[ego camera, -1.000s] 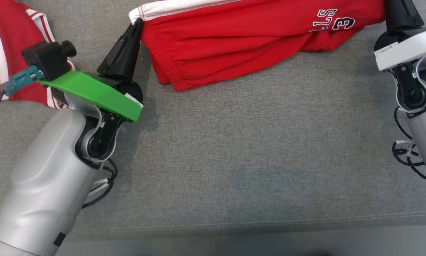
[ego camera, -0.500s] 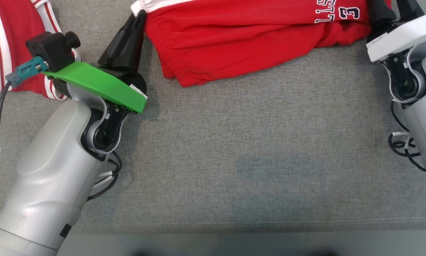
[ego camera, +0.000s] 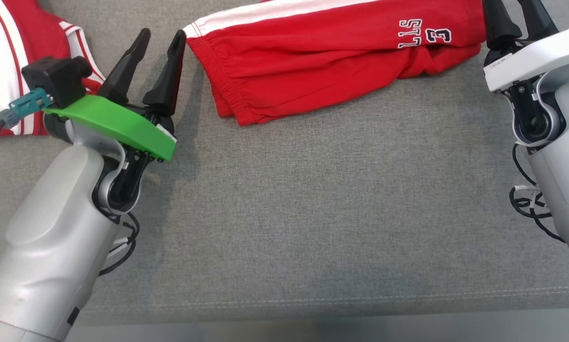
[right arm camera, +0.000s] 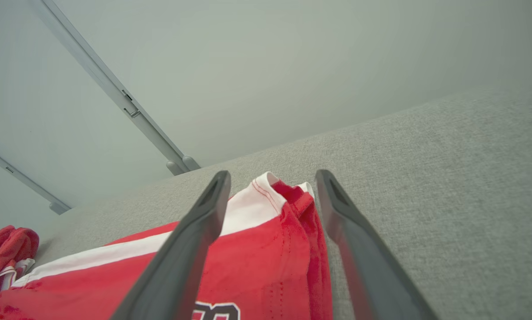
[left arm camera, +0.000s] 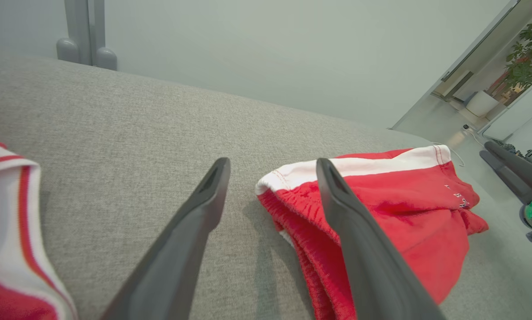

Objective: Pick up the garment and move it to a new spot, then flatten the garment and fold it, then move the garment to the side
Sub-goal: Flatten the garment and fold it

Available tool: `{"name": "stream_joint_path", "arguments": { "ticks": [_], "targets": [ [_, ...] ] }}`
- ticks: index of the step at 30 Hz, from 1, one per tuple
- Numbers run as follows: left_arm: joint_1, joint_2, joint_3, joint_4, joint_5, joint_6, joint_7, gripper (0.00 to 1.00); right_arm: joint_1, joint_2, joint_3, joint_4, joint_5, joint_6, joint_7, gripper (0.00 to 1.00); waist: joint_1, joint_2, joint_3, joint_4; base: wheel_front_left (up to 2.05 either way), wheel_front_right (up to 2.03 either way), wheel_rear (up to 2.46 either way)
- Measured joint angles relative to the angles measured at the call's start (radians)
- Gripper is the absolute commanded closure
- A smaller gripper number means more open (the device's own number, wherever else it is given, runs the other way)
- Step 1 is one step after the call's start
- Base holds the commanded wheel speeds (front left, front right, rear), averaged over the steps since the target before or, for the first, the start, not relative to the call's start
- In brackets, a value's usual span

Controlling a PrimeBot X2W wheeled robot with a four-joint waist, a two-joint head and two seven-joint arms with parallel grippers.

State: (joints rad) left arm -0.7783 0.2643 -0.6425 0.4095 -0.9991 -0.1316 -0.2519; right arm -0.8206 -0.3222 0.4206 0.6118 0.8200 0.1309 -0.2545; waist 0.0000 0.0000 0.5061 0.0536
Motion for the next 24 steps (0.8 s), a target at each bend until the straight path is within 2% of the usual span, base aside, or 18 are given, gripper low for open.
{"name": "stream_joint_path", "arguments": {
  "ticks": [8, 16, 19, 20, 24],
  "targets": [
    [0.083, 0.010, 0.074, 0.005, 0.062, 0.000, 0.000, 0.00, 0.081, 0.003, -0.029, -0.076, -0.057, 0.000, 0.000, 0.00, 0.0000, 0.0000, -0.083, -0.017, 0.00, 0.00, 0.00],
    [0.181, 0.010, 0.162, -0.004, 0.157, 0.002, 0.000, 0.00, 0.202, 0.038, -0.045, -0.139, -0.105, 0.000, 0.000, 0.00, 0.0000, 0.0000, -0.179, -0.037, 0.00, 0.00, 0.00],
    [0.225, 0.008, 0.211, -0.017, 0.174, 0.021, 0.000, 0.00, 0.251, 0.045, -0.050, -0.156, -0.121, 0.000, 0.000, 0.00, 0.0000, 0.0000, -0.217, -0.046, 0.00, 0.00, 0.00],
    [0.259, 0.009, 0.234, -0.035, 0.213, 0.031, 0.000, 0.00, 0.284, 0.054, -0.057, -0.167, -0.138, 0.000, 0.000, 0.00, 0.0000, 0.0000, -0.242, -0.052, 0.00, 0.00, 0.00],
    [0.327, 0.006, 0.260, -0.069, 0.257, 0.045, 0.000, 0.00, 0.355, 0.064, -0.100, -0.189, -0.159, 0.000, 0.000, 0.00, 0.0000, 0.0000, -0.288, -0.066, 0.00, 0.00, 0.00]
  ]
}}
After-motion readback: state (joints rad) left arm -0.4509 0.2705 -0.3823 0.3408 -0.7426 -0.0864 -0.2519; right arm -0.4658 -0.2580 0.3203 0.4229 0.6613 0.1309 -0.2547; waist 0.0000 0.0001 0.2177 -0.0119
